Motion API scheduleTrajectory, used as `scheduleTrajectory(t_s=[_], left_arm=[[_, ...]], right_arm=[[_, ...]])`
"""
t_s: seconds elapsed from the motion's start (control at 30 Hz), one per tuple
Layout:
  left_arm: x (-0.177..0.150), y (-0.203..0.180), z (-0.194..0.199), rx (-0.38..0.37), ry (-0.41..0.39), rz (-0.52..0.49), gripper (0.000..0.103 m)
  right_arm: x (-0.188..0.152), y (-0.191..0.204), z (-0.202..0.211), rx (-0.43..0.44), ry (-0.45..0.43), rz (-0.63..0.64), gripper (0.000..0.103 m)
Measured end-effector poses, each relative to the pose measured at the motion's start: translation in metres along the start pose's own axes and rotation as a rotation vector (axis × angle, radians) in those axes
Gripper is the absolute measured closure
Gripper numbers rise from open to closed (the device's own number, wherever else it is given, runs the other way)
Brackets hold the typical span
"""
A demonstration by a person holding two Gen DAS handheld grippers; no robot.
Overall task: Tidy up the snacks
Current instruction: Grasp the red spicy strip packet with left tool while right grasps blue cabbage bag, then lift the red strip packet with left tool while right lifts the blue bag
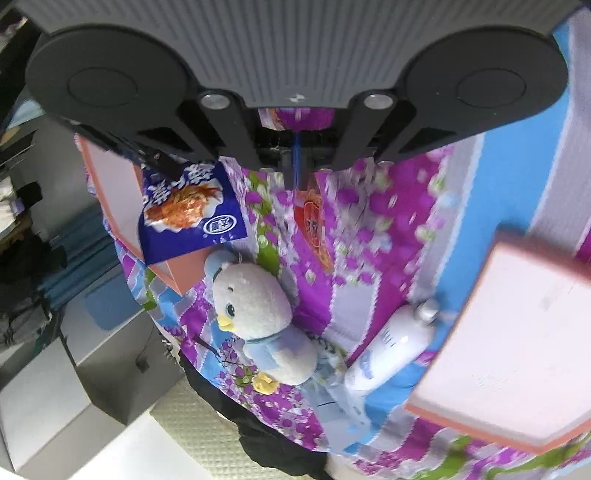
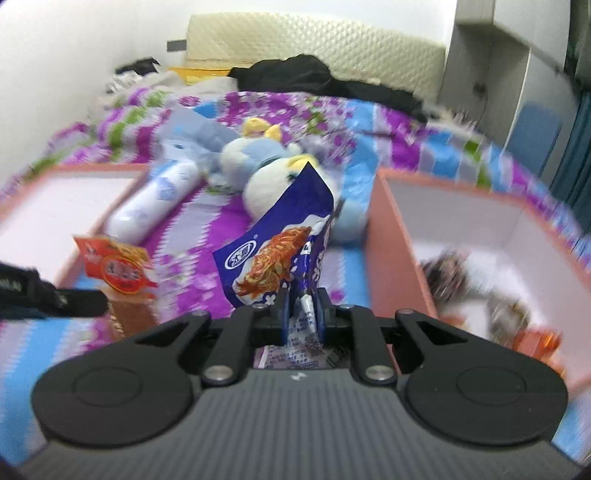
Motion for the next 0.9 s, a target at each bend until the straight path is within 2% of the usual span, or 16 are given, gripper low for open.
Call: scheduleTrajectory(t_s=[0.2, 0.33, 0.43, 0.53, 0.6, 0.63, 0.67, 0.7, 0.77, 0.9], left_arm=[[-0.046, 0.018, 0.047, 0.008, 0.012, 0.069, 0.103], [-0.068, 0.038, 0.065, 0.053, 0.021, 0.088, 0.103], [-0.082, 0.055, 0.069, 0.081, 0.031, 0.14, 0.103], [-0.092, 0.067, 0.067, 0.163, 0.075, 0.171, 0.101], [-0.096, 0.072, 0.066, 0.162, 0.094, 0.207, 0.087], [-0.097, 0.074, 0.066, 0.167, 0.102, 0.221, 0.06], [-0.099, 0.074, 0.067, 0.177, 0.105, 0.225, 0.031], [-0.1, 0.072, 0.069, 0.189, 0.096, 0.221, 0.023], [-0.102, 0.064, 0.073, 0.2, 0.071, 0.181, 0.016], [-0.104, 0.052, 0.065, 0.205, 0.093, 0.137, 0.01]], right_arm=[[-0.037, -0.016, 0.018, 0.122, 0.143, -0.146, 0.086], [-0.065, -0.021, 0.015, 0.181, 0.246, -0.202, 0.086], [-0.081, -0.021, 0.008, 0.195, 0.278, -0.221, 0.085], [-0.085, -0.027, 0.006, 0.187, 0.264, -0.251, 0.082], [-0.084, -0.027, 0.008, 0.169, 0.255, -0.249, 0.073], [-0.084, -0.03, 0.01, 0.158, 0.245, -0.243, 0.071], [-0.084, -0.031, 0.013, 0.149, 0.234, -0.236, 0.059], [-0.084, -0.032, 0.015, 0.143, 0.22, -0.23, 0.043], [-0.086, -0.035, 0.022, 0.139, 0.19, -0.211, 0.028], [-0.093, -0.031, 0.029, 0.161, 0.177, -0.124, 0.026]])
Point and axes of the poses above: each gripper's, at about its wrist camera, not at the fingertips, and z roughly against the way its jaws point, y to its left, x to its top, the point moved 2 cm from there along -z, roughly the way its jaws point, and after that the axes turned 14 degrees about -z, right-handed, at the moved point
